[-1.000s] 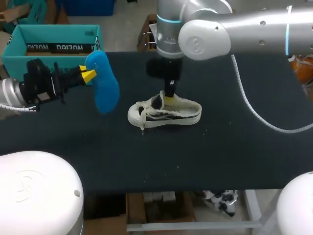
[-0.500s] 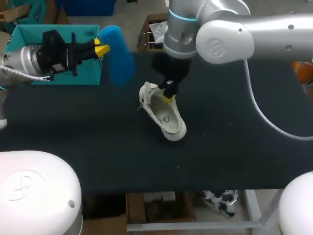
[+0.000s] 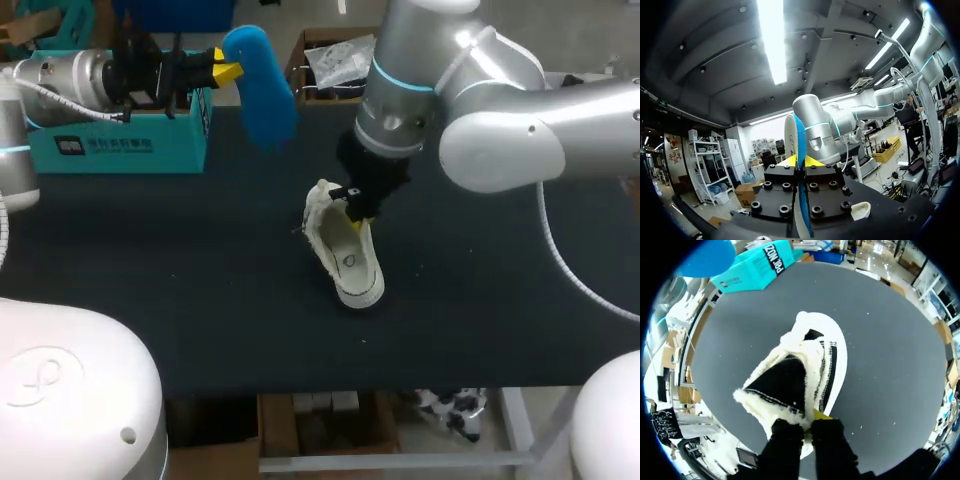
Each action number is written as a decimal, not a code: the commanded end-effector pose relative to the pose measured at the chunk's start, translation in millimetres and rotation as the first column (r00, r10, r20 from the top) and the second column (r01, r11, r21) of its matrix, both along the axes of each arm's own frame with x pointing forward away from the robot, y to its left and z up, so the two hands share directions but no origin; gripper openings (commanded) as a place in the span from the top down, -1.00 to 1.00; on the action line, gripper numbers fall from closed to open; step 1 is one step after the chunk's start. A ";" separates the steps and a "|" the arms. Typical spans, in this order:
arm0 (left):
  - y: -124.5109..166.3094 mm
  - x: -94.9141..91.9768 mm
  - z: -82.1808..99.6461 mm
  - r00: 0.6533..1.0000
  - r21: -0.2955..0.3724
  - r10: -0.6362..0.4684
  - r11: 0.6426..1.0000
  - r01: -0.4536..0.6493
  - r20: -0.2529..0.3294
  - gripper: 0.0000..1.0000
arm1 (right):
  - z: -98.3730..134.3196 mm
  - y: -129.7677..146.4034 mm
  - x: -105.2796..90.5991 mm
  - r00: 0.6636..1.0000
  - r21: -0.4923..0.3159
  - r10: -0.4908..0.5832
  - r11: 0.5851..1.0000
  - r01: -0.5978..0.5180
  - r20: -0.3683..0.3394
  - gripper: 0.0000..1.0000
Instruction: Open the shoe tongue, take the insole out of the shoe, put the insole back into the shoe, and pack the shoe into the shoebox
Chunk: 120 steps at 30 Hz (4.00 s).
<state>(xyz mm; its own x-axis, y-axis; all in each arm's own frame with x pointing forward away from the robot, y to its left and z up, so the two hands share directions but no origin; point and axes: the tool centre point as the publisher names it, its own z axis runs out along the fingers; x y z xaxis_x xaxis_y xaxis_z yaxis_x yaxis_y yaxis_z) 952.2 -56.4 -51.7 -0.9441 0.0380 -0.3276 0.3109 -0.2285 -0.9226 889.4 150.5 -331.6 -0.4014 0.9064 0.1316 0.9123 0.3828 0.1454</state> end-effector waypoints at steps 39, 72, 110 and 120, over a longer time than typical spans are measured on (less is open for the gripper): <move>-22.6 1.9 -12.5 0.978 0.070 -0.075 0.993 0.090 -0.197 1.00 | 10.9 -47.8 4.4 0.971 0.205 -0.049 0.979 0.000 0.235 -1.00; -79.5 -131.5 -40.1 0.816 -0.001 0.000 1.000 -0.001 -0.579 1.00 | 48.2 -107.7 -55.9 0.990 0.549 -0.122 0.824 0.137 -0.064 -1.00; -94.7 -130.4 -45.4 0.777 0.002 0.029 0.999 -0.036 -0.629 1.00 | 61.7 -85.9 -47.4 0.311 0.176 -0.343 0.374 0.911 -0.886 -1.00; -94.7 -130.4 -45.4 0.777 0.002 0.029 0.999 -0.036 -0.629 1.00 | 61.7 -85.9 -47.4 0.311 0.176 -0.343 0.374 0.911 -0.886 -1.00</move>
<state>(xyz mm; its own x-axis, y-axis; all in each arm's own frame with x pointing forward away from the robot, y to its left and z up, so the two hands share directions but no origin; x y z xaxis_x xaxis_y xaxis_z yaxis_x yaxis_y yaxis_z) 823.0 -150.0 -97.7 -0.9412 0.0106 0.3376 -0.3303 -0.2377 -0.9134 840.1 67.4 -268.1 0.7249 0.3660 0.5836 0.6859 -0.3052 -0.6606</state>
